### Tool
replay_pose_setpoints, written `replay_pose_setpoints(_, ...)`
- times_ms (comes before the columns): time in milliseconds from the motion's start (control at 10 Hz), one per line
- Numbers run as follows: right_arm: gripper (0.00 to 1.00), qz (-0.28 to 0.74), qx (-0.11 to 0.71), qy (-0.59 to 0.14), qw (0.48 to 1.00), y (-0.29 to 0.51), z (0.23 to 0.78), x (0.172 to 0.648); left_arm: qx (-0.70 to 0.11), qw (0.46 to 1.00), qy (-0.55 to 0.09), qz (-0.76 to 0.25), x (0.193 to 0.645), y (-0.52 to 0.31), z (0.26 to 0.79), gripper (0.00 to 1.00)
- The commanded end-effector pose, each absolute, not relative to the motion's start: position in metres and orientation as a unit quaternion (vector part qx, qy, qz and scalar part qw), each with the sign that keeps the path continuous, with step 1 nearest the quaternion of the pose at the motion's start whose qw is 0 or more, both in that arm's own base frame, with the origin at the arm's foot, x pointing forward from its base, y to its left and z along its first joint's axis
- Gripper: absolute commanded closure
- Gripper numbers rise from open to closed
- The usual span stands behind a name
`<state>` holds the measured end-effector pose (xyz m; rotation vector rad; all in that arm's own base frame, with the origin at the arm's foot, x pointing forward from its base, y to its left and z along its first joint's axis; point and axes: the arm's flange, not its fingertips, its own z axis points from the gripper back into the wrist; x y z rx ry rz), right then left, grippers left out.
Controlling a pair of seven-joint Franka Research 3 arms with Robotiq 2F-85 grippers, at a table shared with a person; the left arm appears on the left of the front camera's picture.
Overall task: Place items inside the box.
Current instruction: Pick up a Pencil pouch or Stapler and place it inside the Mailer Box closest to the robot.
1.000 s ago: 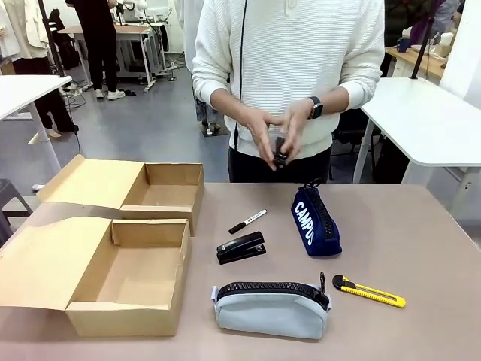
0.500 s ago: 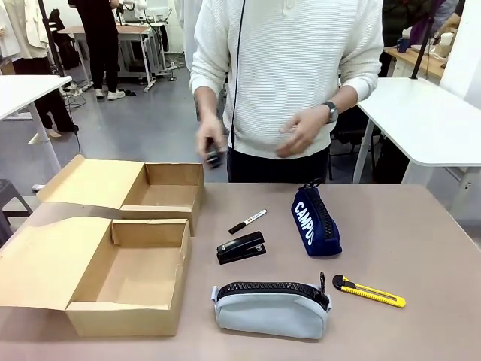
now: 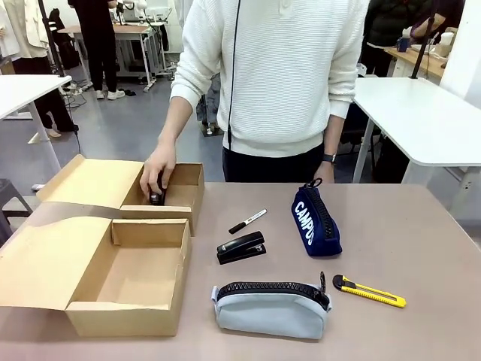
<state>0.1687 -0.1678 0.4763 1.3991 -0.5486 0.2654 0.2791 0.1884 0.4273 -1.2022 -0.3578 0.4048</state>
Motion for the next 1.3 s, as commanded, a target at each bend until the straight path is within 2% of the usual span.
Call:
replay_pose_setpoints(0, 0.0, 0.334, 0.545, -0.196, 0.744, 0.005, 0.455, 0.178, -0.563, 0.788, -0.173, 0.179, 0.276, 0.188, 0.427, 0.0)
replay_pose_setpoints(200, 0.0, 0.474, 0.425, -0.208, 0.742, 0.078, 0.432, 0.168, -0.563, 0.788, -0.173, 0.179, 0.276, 0.188, 0.427, 0.0)
replay_pose_setpoints(300, 0.0, 0.483, 0.383, -0.221, 0.756, 0.085, 0.426, 0.163, -0.563, 0.788, -0.173, 0.179, 0.276, 0.188, 0.427, 0.0)
replay_pose_setpoints(400, 0.0, 0.331, 0.524, -0.148, 0.77, -0.035, 0.514, 0.214, -0.563, 0.788, -0.173, 0.179, 0.276, 0.188, 0.427, 0.0)
replay_pose_setpoints(600, 0.0, 0.331, 0.524, -0.148, 0.77, -0.035, 0.514, 0.214, -0.563, 0.788, -0.173, 0.179, 0.276, 0.188, 0.427, 0.0)
replay_pose_setpoints(800, 0.0, 0.459, 0.434, -0.103, 0.768, 0.019, 0.507, 0.223, -0.563, 0.788, -0.173, 0.179, 0.276, 0.188, 0.427, 0.0)
replay_pose_setpoints(1000, 0.0, 0.61, 0.369, -0.058, 0.698, 0.093, 0.502, 0.27, -0.563, 0.788, -0.173, 0.179, 0.276, 0.188, 0.427, 0.0)
replay_pose_setpoints(1200, 0.0, 0.697, 0.299, -0.024, 0.651, 0.182, 0.483, 0.3, -0.563, 0.788, -0.173, 0.179, 0.276, 0.188, 0.427, 0.0)
